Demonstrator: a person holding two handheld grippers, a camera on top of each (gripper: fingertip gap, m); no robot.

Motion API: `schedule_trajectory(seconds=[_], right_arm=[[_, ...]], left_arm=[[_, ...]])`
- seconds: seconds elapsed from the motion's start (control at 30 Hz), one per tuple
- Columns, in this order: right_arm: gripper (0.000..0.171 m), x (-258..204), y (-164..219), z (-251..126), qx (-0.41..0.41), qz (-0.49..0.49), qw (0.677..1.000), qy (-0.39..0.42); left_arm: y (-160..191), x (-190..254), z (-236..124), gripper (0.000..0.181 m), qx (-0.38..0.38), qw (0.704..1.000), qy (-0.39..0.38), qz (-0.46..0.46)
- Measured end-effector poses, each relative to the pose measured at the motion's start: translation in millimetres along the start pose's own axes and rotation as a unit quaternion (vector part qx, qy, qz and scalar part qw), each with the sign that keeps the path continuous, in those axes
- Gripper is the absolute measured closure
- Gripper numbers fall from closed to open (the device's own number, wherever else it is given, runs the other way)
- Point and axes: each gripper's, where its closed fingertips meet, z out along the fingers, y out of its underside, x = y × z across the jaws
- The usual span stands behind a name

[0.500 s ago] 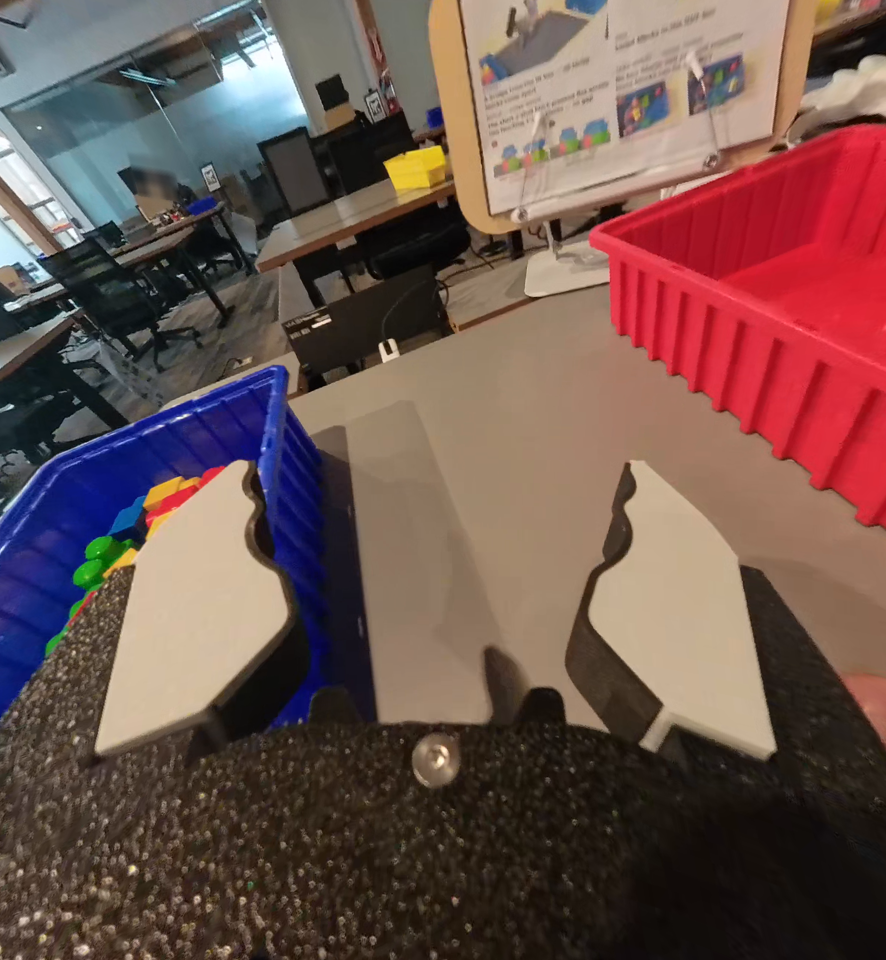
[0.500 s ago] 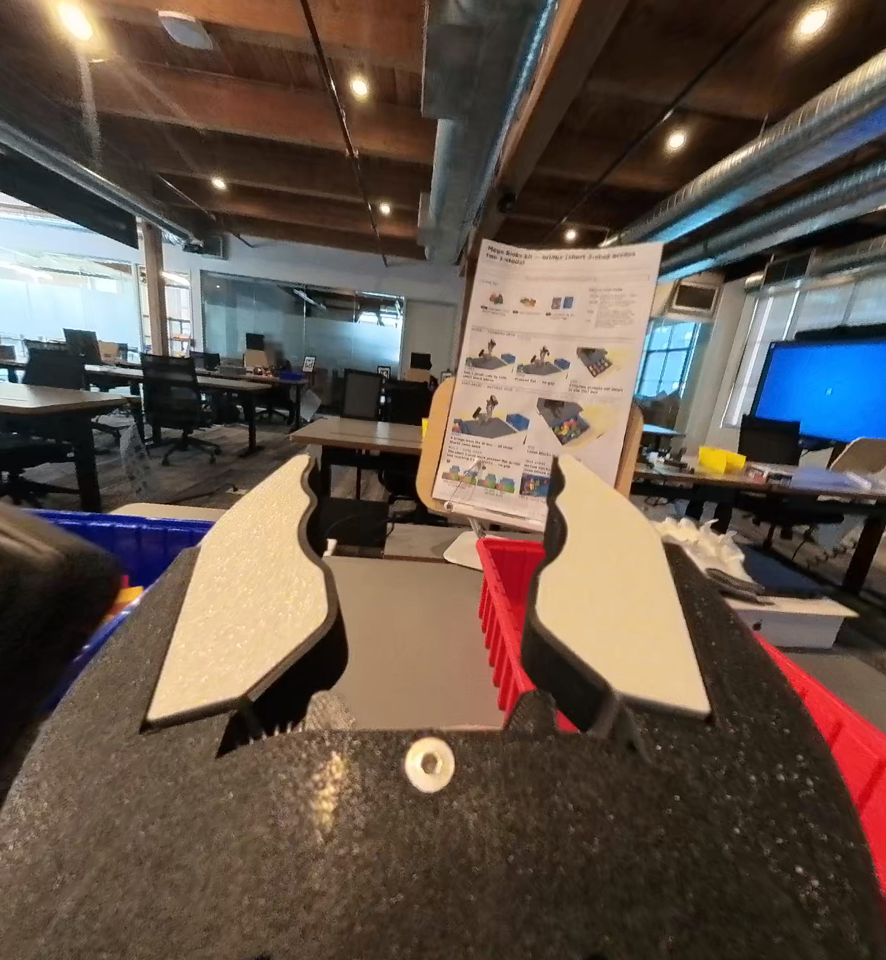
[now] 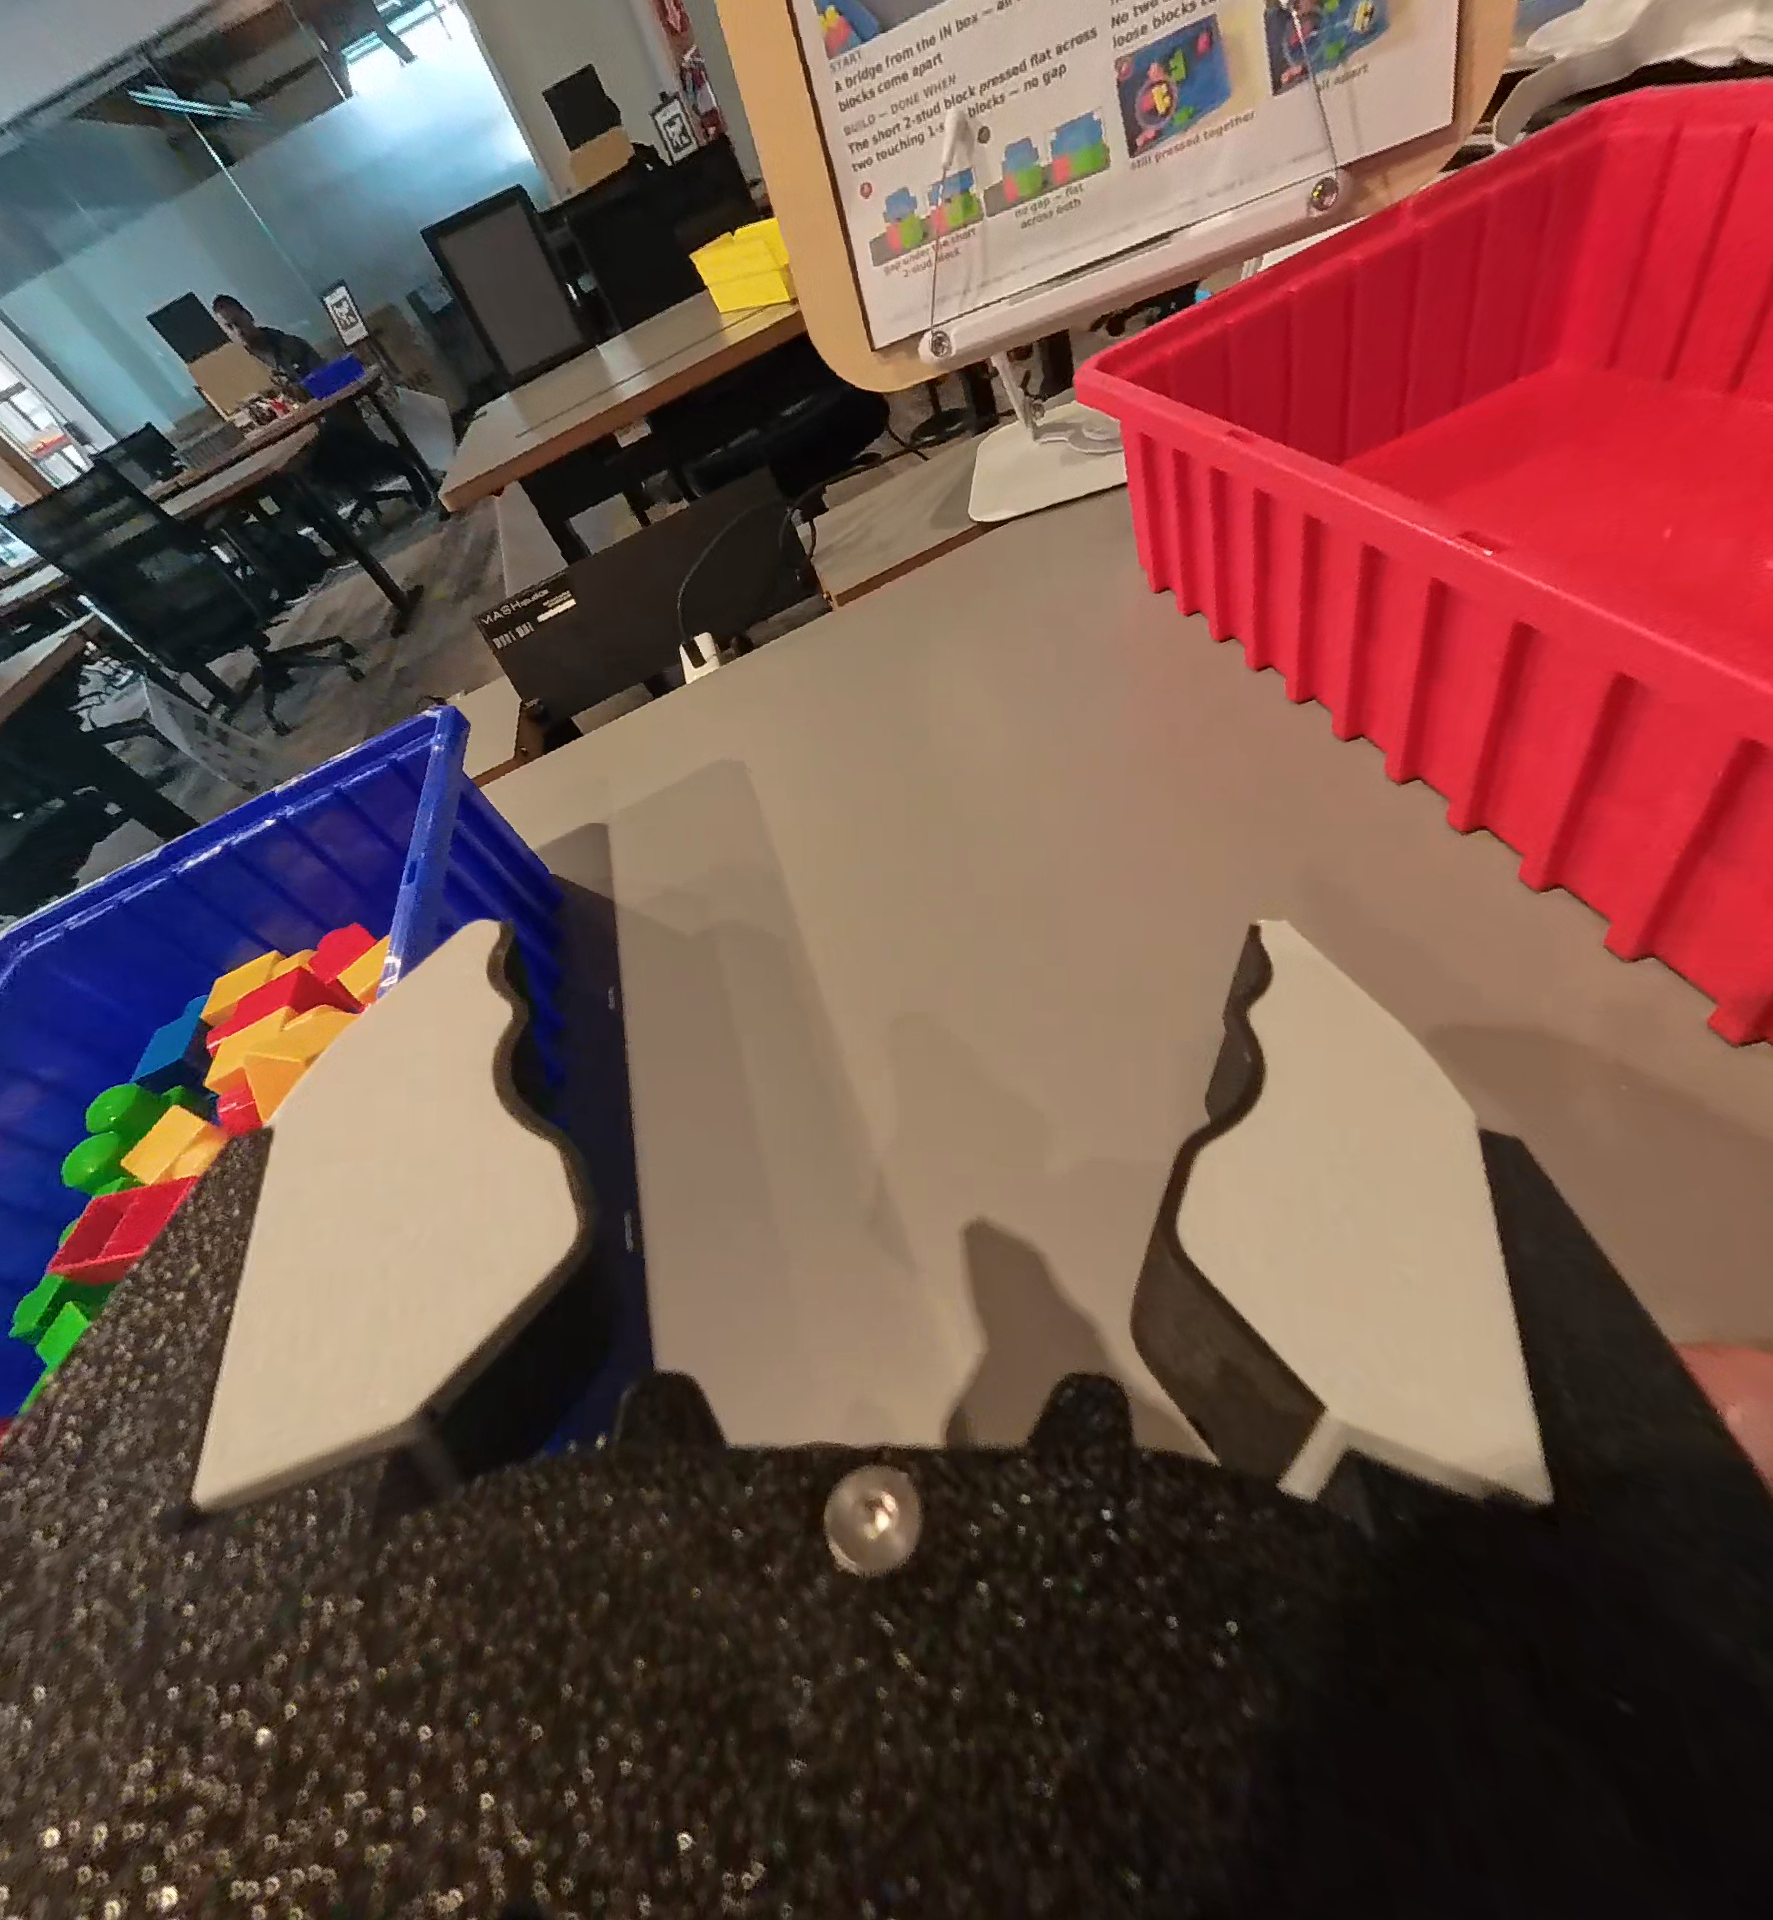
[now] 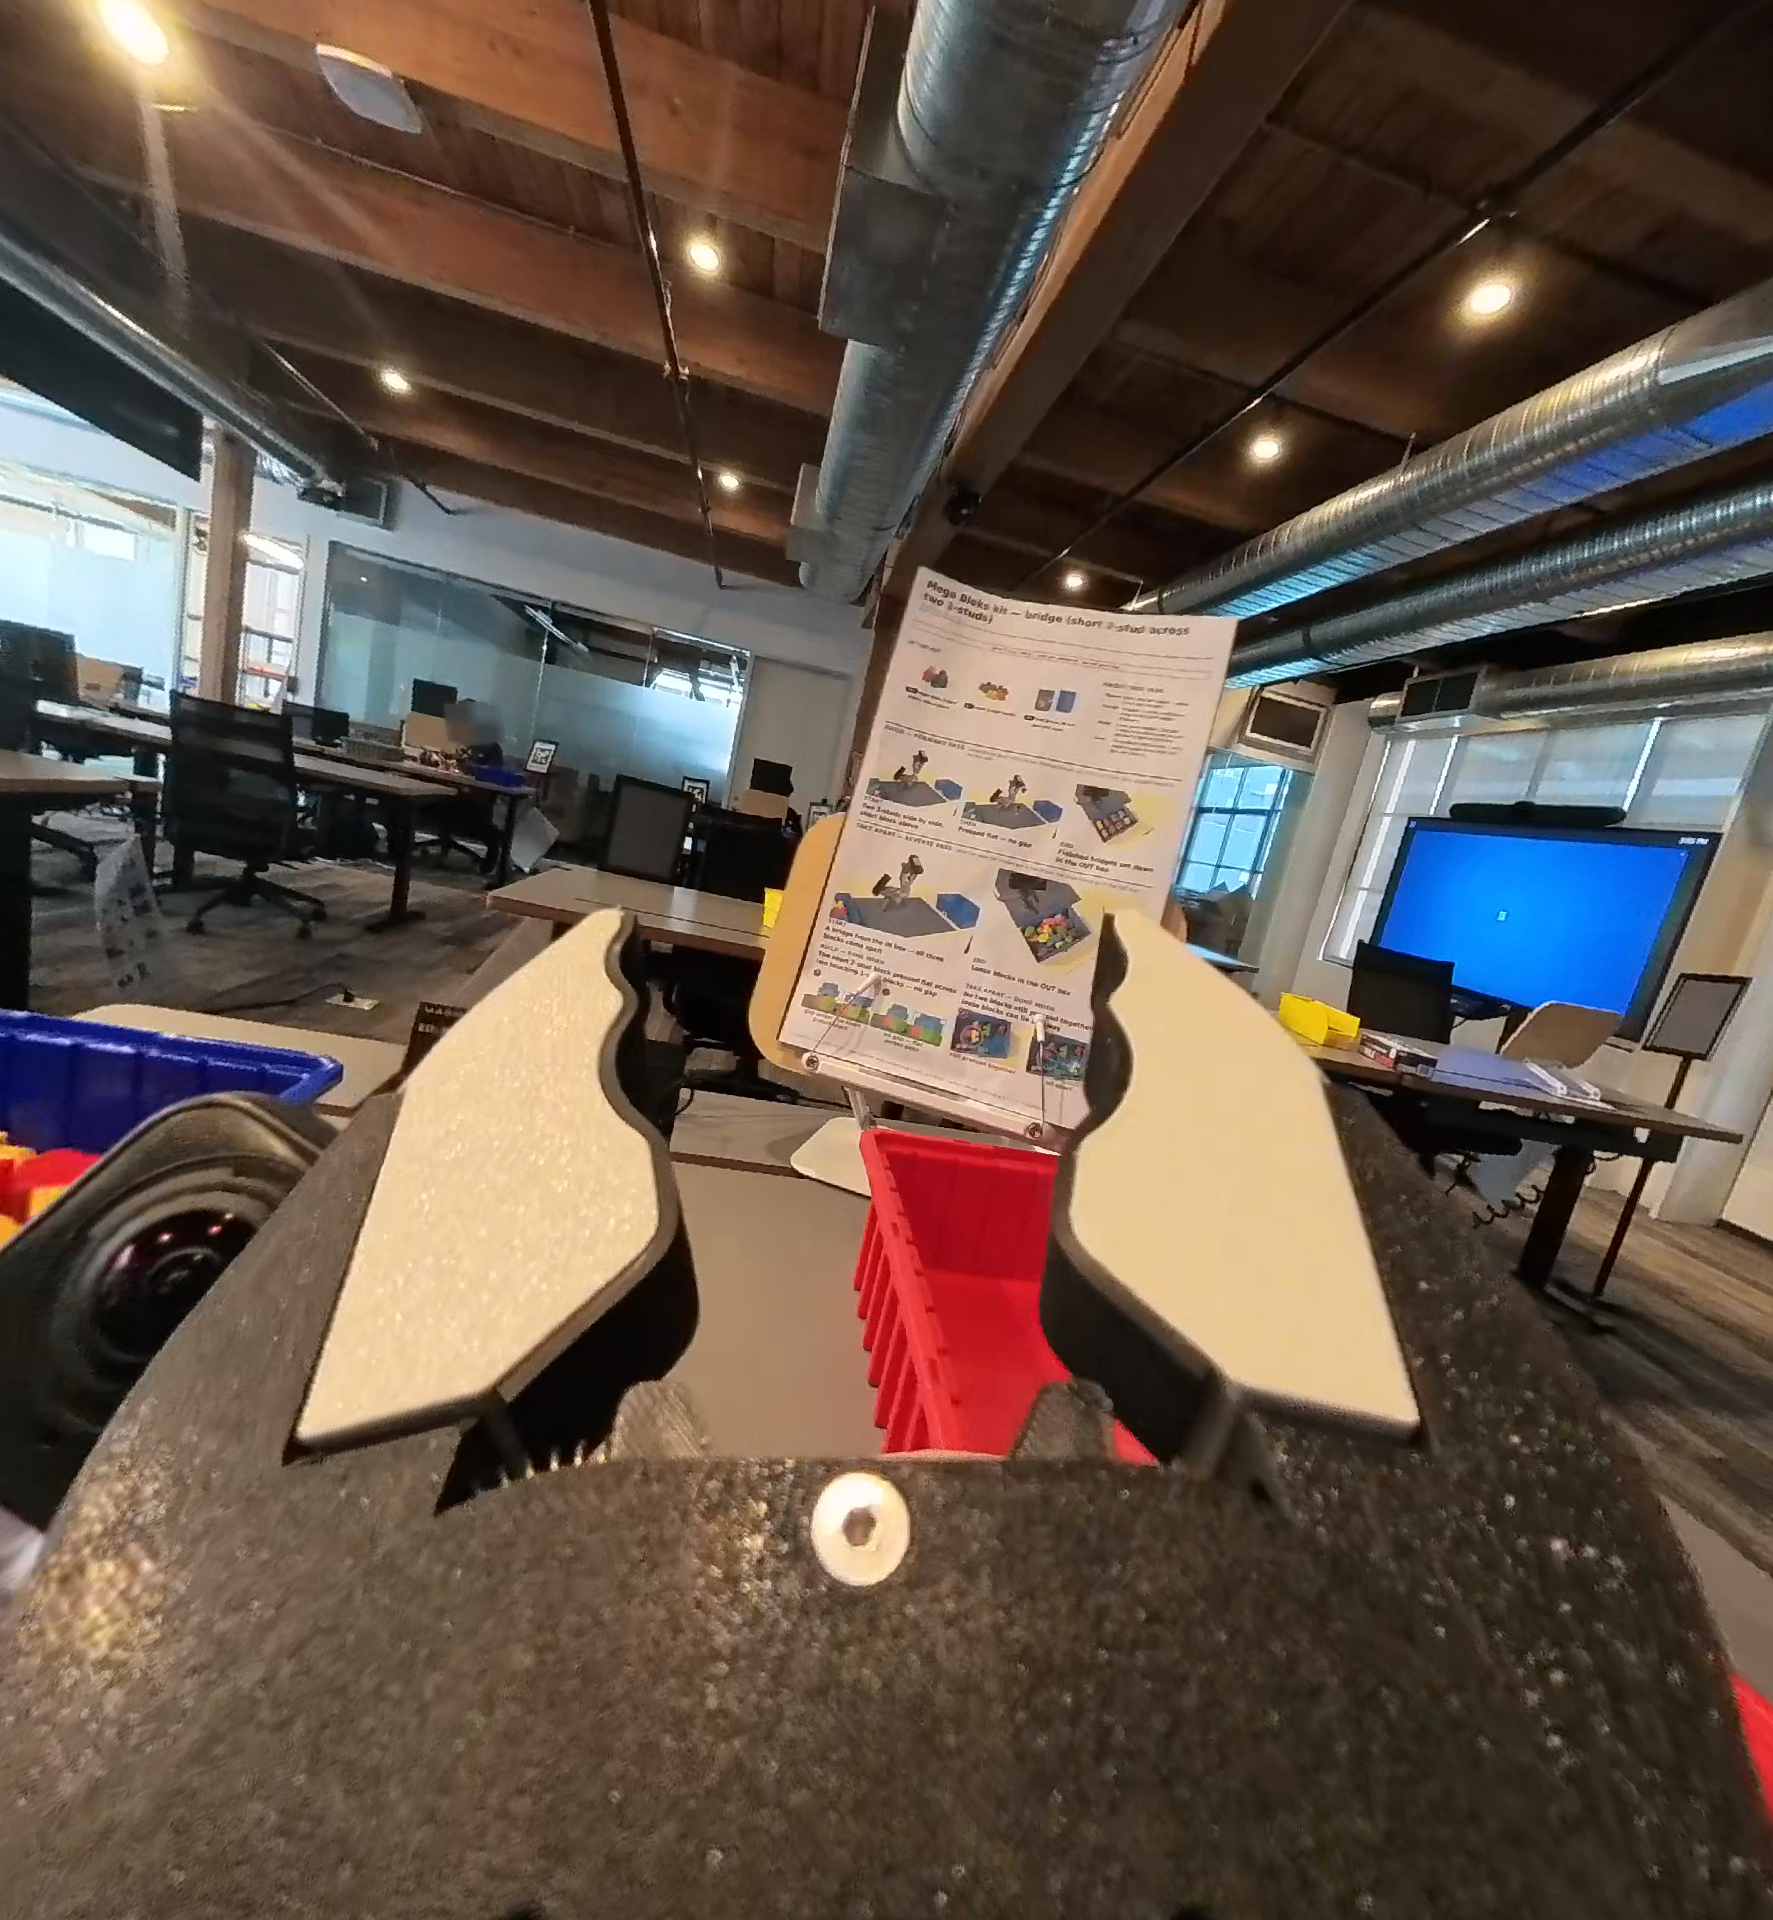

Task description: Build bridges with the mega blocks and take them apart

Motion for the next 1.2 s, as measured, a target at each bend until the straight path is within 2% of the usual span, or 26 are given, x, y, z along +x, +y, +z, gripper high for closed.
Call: schedule_trajectory(seconds=[0.23,0.37,0.9,1.03,1.13,1.2], right_arm=[[0.092,-9,3,-1,-0.003,-0.017,1.000,-0.005],[0.091,1,-5,-2,0.007,0.000,1.000,0.001],[0.091,14,4,6,-0.017,0.021,1.000,-0.011],[0.086,8,15,11,-0.043,0.058,0.994,-0.085],[0.084,-6,19,11,-0.050,0.088,0.980,-0.173],[0.082,-13,17,8,-0.044,0.090,0.970,-0.223]], left_arm=[[1,-4,-2,0.055,0.000,1.000,-0.004,-0.005],[2,-10,-3,0.055,0.003,1.000,-0.005,-0.010],[-3,-13,-6,0.057,0.016,1.000,0.004,-0.014],[-38,-31,-34,0.059,0.060,0.997,0.033,-0.037],[-75,-83,-77,0.059,0.109,0.991,0.046,-0.055],[-87,-120,-110,0.063,0.133,0.986,0.083,-0.059]])
